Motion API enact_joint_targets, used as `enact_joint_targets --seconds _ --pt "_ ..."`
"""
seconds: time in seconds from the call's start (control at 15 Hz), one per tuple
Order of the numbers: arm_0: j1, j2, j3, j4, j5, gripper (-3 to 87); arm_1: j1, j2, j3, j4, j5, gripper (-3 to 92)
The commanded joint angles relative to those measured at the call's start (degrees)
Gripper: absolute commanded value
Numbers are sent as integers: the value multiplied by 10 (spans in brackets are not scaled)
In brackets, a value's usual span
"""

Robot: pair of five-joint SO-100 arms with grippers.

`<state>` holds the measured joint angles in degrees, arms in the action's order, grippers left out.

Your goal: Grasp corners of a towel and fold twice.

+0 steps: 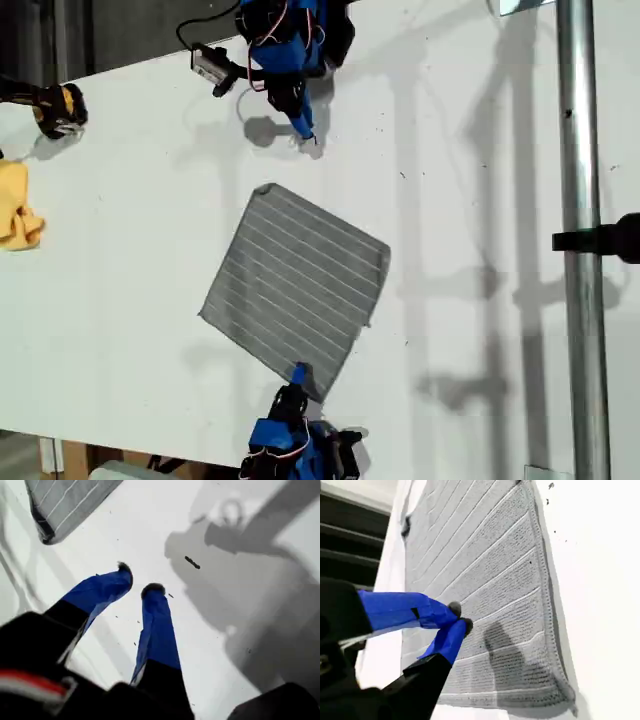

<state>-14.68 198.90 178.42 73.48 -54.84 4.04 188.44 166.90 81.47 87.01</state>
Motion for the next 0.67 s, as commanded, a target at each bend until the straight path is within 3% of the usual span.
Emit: enact_joint_targets --seconds 0.0,0.6 --pt "-67 3 4 4 -197 -8 -8 1 -23 -62 -4 -1" --pt "-68 3 4 4 -198 -8 -33 -13 -86 -68 -6 -2"
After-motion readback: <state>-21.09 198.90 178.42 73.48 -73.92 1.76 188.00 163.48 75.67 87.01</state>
